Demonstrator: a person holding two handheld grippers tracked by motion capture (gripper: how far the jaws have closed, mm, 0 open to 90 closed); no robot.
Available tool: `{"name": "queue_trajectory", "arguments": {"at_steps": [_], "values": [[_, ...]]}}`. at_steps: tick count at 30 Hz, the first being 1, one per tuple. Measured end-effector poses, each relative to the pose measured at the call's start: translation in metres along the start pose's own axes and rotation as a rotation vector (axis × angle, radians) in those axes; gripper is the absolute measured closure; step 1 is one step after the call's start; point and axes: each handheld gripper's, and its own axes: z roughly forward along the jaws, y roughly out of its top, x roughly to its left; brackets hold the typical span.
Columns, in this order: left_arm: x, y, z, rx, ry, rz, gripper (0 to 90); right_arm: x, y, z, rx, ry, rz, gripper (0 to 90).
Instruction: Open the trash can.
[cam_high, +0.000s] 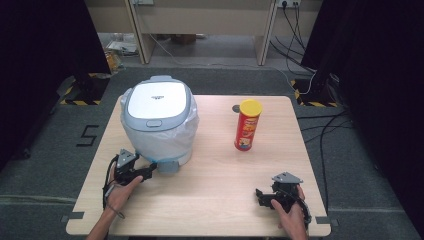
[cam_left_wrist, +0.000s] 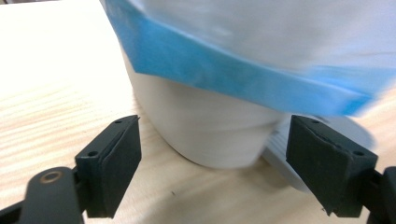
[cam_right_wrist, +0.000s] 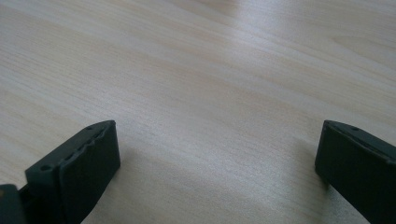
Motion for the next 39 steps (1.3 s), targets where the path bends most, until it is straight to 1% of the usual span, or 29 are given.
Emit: {"name": "queue_trajectory", "arguments": {"at_steps": [1, 2, 3, 4, 5, 6, 7, 9, 10, 11, 12, 13, 14, 16, 18, 20, 22, 23, 24, 25, 26, 27, 28, 31, 32, 33, 36, 39], "values": [[0.000, 0.000, 0.000, 0.000, 0.000, 0.000, 17.2, 0.000, 0.000, 0.000, 0.000, 0.000, 0.000, 0.4], [-0.006, -0.001, -0.007, 0.003, -0.011, 0.010, 17.1, 0.000, 0.000, 0.000, 0.000, 0.000, 0.000, 0.4], [-0.006, -0.001, -0.007, 0.003, -0.011, 0.010, 16.9, 0.000, 0.000, 0.000, 0.000, 0.000, 0.000, 0.4], [-0.014, -0.003, -0.012, 0.007, -0.037, 0.016, 16.2, 0.000, 0.000, 0.000, 0.000, 0.000, 0.000, 0.4], [-0.014, -0.003, -0.012, 0.007, -0.037, 0.016, 15.8, 0.000, 0.000, 0.000, 0.000, 0.000, 0.000, 0.4], [-0.019, -0.005, -0.014, 0.011, -0.052, 0.028, 15.8, 0.000, 0.000, 0.000, 0.000, 0.000, 0.000, 0.4], [-0.029, -0.008, -0.015, 0.023, -0.081, 0.052, 15.5, 0.000, 0.000, 0.000, 0.000, 0.000, 0.000, 0.4], [-0.040, -0.011, -0.015, 0.029, -0.118, 0.058, 15.4, 0.000, 0.000, 0.000, 0.000, 0.000, 0.000, 0.4], [-0.046, -0.012, -0.014, 0.030, -0.132, 0.072, 15.3, 0.000, 0.000, 0.000, 0.000, 0.000, 0.000, 0.4], [-0.052, -0.013, -0.012, 0.037, -0.156, 0.086, 15.3, 0.000, 0.000, 0.000, 0.000, 0.000, 0.000, 0.4], [-0.052, -0.013, -0.012, 0.037, -0.156, 0.086, 15.3, 0.000, 0.000, 0.000, 0.000, 0.000, 0.000, 0.4], [-0.062, -0.013, -0.009, 0.037, -0.188, 0.104, 15.3, 0.000, 0.000, 0.000, 0.000, 0.000, 0.000, 0.4], [-0.062, -0.013, -0.009, 0.037, -0.188, 0.104, 15.4, 0.000, 0.000, 0.000, 0.000, 0.000, 0.000, 0.4], [-0.073, -0.010, -0.004, 0.033, -0.216, 0.133, 15.4, 0.000, 0.000, 0.000, 0.000, 0.000, 0.000, 0.4], [-0.077, -0.008, 0.001, 0.035, -0.230, 0.137, 15.3, 0.000, 0.000, 0.000, 0.000, 0.000, 0.000, 0.4], [-0.079, -0.006, 0.006, 0.042, -0.231, 0.152, 15.5, 0.000, 0.000, 0.000, 0.000, 0.000, 0.000, 0.4], [-0.079, -0.006, 0.009, 0.045, -0.229, 0.156, 15.5, 0.000, 0.000, 0.000, 0.000, 0.000, 0.000, 0.4], [-0.079, -0.005, 0.014, 0.051, -0.221, 0.158, 15.5, 0.000, 0.000, 0.000, 0.000, 0.000, 0.000, 0.4], [-0.080, -0.005, 0.016, 0.050, -0.210, 0.173, 15.3, 0.000, 0.000, 0.000, 0.000, 0.000, -0.001, 0.4], [-0.081, -0.006, 0.016, 0.054, -0.200, 0.201, 15.5, 0.000, 0.000, 0.000, 0.000, 0.000, -0.001, 0.4], [-0.082, -0.006, 0.017, 0.066, -0.193, 0.242, 15.6, 0.000, 0.000, 0.000, 0.000, 0.000, 0.000, 0.3], [-0.082, -0.006, 0.017, 0.066, -0.193, 0.242, 15.8, 0.000, 0.000, 0.000, 0.000, 0.000, 0.000, 0.4], [-0.085, -0.007, 0.017, 0.081, -0.179, 0.288, 15.8, 0.000, 0.000, 0.000, 0.000, 0.000, 0.000, 0.4], [-0.086, -0.008, 0.017, 0.084, -0.170, 0.296, 15.8, 0.000, 0.000, 0.000, 0.000, 0.000, 0.000, 0.4], [-0.088, -0.009, 0.018, 0.094, -0.158, 0.344, 15.9, 0.000, 0.000, 0.000, 0.000, 0.000, 0.000, 0.4], [-0.088, -0.009, 0.018, 0.097, -0.155, 0.357, 16.0, 0.000, 0.000, 0.000, 0.000, 0.000, 0.000, 0.4], [-0.087, -0.010, 0.018, 0.096, -0.164, 0.360, 17.1, 0.000, 0.000, 0.000, 0.000, 0.000, 0.000, 0.3], [-0.087, -0.011, 0.018, 0.090, -0.159, 0.363, 17.1, 0.000, 0.000, 0.000, 0.000, 0.000, -0.001, 0.4]]}}
